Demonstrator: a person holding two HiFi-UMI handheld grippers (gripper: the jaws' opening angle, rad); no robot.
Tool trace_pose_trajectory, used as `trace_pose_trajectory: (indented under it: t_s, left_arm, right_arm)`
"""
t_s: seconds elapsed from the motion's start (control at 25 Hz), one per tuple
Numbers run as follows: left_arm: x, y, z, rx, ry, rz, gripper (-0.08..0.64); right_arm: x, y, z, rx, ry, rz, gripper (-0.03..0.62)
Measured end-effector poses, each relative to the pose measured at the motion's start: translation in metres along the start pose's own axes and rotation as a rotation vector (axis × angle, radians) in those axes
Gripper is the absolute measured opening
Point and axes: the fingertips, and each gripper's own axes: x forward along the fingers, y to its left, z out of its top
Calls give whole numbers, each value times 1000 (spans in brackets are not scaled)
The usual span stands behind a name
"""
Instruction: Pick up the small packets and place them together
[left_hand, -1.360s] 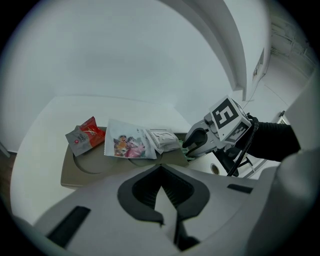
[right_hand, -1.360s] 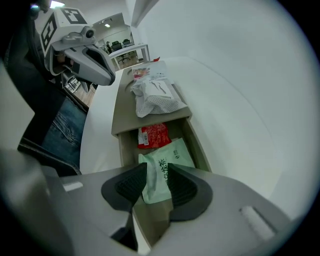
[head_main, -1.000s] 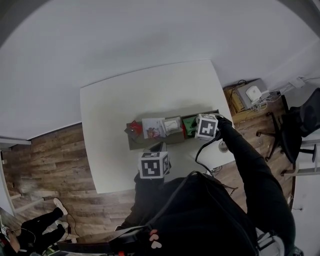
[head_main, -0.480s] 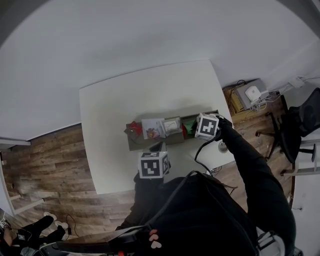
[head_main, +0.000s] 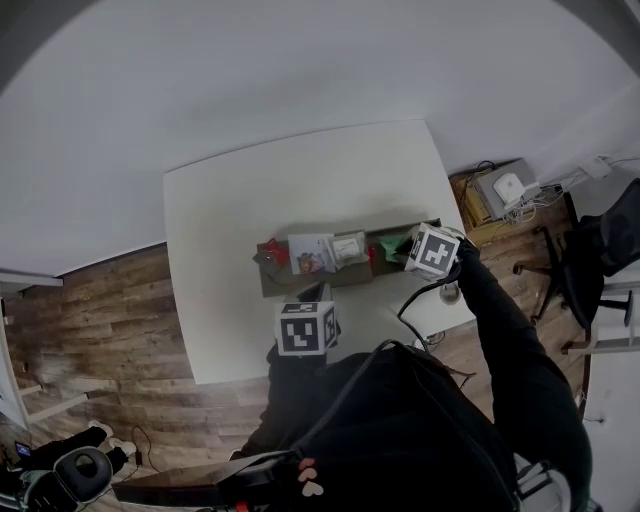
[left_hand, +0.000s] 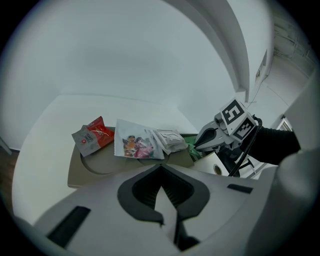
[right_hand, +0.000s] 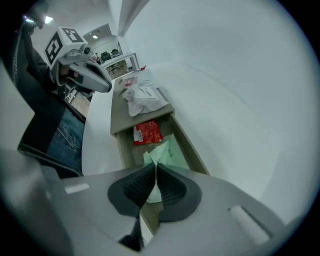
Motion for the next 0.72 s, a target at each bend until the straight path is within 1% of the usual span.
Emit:
trace_pose_trajectory:
  t_s: [0.24, 0.4, 0.72]
  left_arm:
    - [-3, 4, -4, -2, -2, 2, -1]
    - [-7, 6, -7, -7, -10, 7, -1]
    - [-14, 8, -13, -20, -24, 13, -2]
  right_arm:
    - [-21, -2, -1, 37, -49, -59, 14]
    - [-37, 2, 10, 40, -111, -98, 14]
    - [-68, 16, 56, -49, -229, -169, 14]
